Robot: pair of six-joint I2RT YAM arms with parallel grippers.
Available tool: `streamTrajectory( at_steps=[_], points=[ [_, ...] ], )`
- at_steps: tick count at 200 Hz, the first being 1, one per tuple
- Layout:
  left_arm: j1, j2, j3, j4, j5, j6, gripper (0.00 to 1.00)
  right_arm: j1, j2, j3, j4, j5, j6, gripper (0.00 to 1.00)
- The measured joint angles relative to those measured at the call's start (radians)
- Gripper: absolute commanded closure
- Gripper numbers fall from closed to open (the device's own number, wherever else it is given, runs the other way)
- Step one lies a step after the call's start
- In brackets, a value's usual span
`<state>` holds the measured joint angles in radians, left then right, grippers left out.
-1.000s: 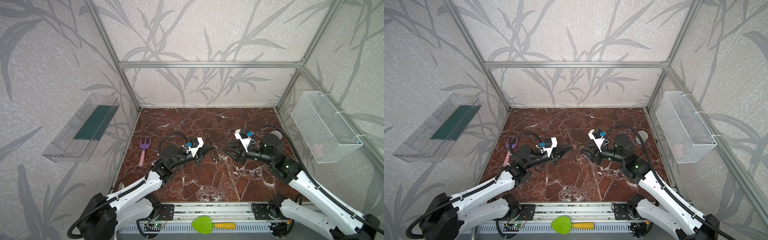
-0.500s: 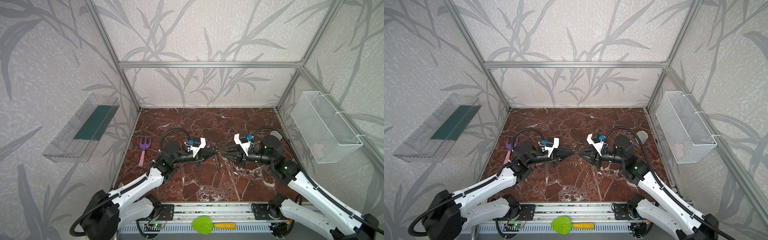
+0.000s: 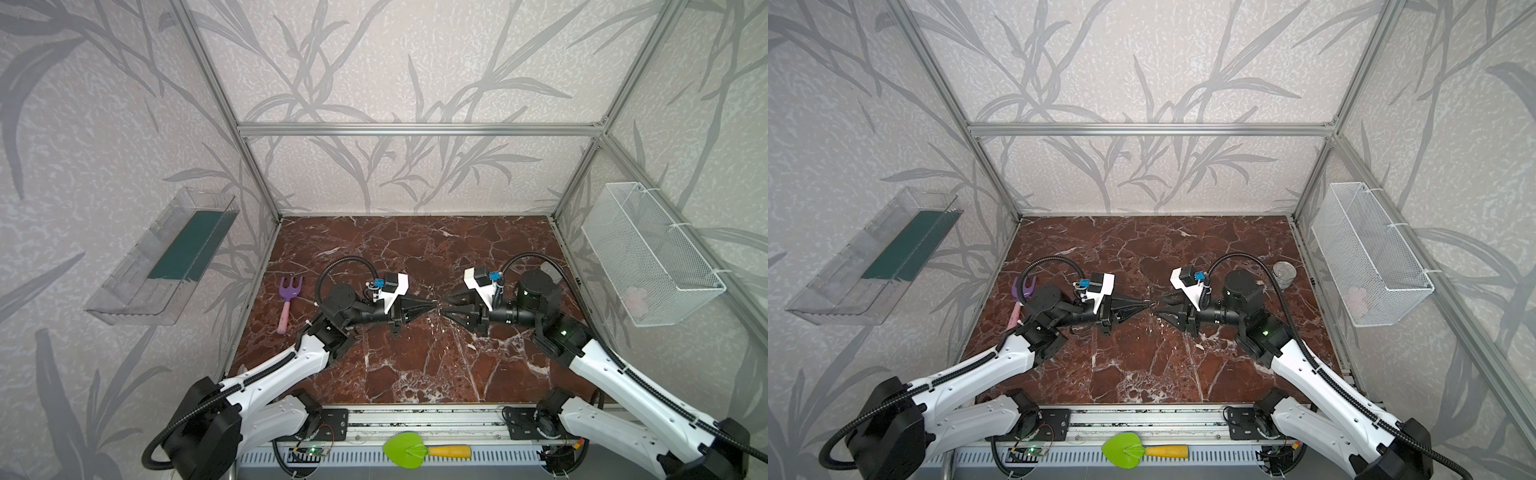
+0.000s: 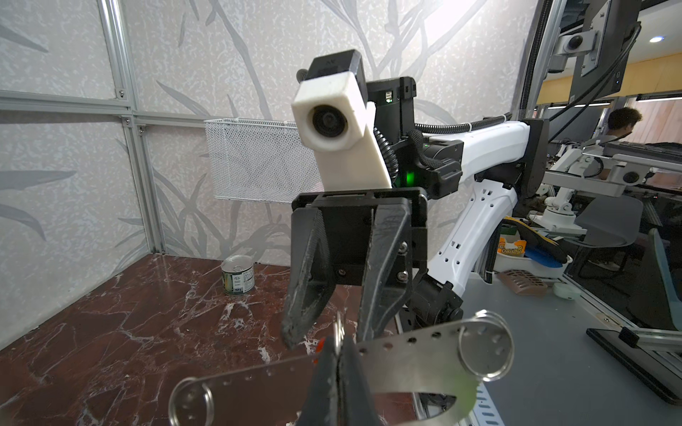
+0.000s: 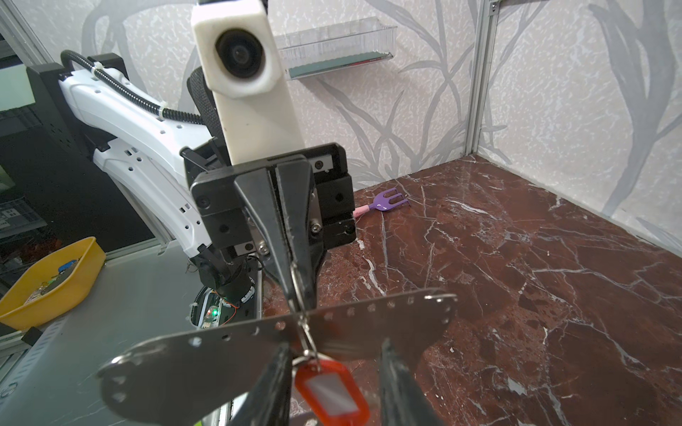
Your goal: Put the keys on the keyring
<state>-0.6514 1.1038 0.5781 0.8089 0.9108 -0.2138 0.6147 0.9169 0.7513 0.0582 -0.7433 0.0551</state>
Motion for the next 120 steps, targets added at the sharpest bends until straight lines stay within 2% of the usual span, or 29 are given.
streamTrajectory(
  at_steps=[50,120],
  points=[
    [0.000,0.016,-0.007,0.032,0.004,-0.029,1.00,0.000,0.004,-0.002,0.044,-0.010,0.019,0.62],
    [0.000,0.026,-0.011,0.064,0.005,-0.052,1.00,0.000,0.017,-0.003,0.065,-0.026,0.037,0.68]
  ],
)
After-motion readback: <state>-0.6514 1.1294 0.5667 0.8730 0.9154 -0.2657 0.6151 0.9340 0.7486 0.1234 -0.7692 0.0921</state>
